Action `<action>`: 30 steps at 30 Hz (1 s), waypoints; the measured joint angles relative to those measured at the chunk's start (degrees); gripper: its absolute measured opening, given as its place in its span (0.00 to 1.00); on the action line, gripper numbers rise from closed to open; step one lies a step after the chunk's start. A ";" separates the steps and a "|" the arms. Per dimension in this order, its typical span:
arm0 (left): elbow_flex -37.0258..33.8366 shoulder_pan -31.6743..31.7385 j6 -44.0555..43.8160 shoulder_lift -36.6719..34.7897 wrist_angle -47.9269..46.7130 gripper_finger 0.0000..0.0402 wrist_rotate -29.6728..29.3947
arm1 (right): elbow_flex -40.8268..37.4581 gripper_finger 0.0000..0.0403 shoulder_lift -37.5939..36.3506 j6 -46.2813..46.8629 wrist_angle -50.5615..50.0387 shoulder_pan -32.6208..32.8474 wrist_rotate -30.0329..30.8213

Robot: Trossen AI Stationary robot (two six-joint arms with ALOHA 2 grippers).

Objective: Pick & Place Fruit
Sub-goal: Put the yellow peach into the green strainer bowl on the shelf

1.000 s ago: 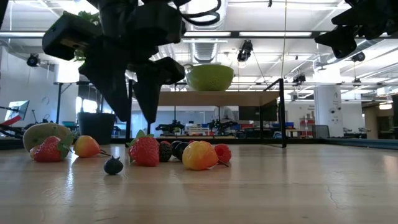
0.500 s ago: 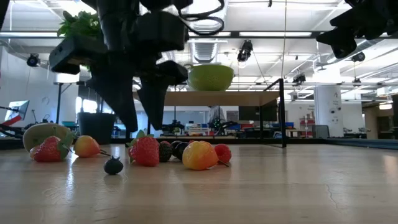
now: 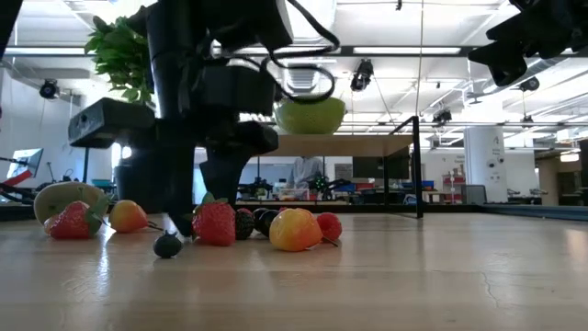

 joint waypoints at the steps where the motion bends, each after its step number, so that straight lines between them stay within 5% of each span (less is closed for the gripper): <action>1: -0.01 0.00 0.28 0.27 0.03 0.50 0.01 | 0.00 0.51 0.00 0.00 0.00 0.00 0.00; 10: 0.06 0.00 1.14 0.60 0.36 0.48 -0.31 | 0.00 0.48 0.00 0.00 -0.01 0.00 0.00; 23: 0.06 0.00 1.13 0.60 0.42 0.27 -0.31 | 0.00 0.42 0.00 0.00 -0.02 0.01 0.00; 30: 0.10 0.00 0.68 0.60 -0.22 0.29 -0.52 | 0.00 0.38 0.00 0.00 -0.02 0.00 0.00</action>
